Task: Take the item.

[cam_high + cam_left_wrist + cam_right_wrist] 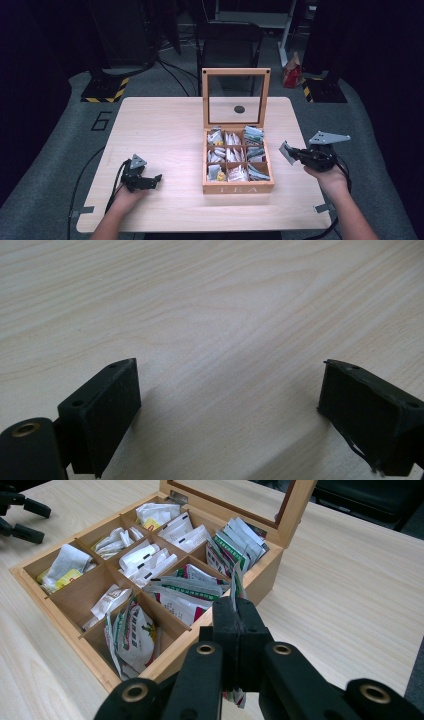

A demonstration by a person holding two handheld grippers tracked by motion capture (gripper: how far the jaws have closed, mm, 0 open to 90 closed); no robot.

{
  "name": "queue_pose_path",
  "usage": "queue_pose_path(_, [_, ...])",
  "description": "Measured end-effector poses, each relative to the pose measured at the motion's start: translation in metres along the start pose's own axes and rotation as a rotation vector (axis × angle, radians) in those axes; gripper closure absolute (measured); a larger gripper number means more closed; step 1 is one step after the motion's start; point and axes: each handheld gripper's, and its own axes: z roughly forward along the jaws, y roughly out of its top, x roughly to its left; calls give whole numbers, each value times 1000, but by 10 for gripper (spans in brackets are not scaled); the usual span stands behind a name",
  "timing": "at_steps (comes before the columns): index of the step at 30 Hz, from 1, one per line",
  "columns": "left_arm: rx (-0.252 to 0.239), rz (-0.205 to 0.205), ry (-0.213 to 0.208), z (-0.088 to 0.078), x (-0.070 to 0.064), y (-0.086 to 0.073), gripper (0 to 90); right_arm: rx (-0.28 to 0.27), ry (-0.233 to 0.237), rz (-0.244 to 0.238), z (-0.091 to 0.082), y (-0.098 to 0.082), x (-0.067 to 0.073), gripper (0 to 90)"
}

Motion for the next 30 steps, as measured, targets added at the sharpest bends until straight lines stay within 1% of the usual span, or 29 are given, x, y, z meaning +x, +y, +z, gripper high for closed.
queue_pose_path(6, [0, 0, 0, 0, 0, 0, 94, 5, -16, 0, 1, -4, -2, 895])
queue_pose_path(19, [-2, 1, 1, 0, 0, 0, 94, 18, -54, 18, 7, -18, -7, 895])
queue_pose_path(20, [-4, 3, 2, 0, 0, 0, 94, 23, -63, 20, 9, -21, -8, 895])
queue_pose_path(30, [-1, 1, 0, 0, 0, 0, 94, 40, -83, 25, 18, -33, -9, 895])
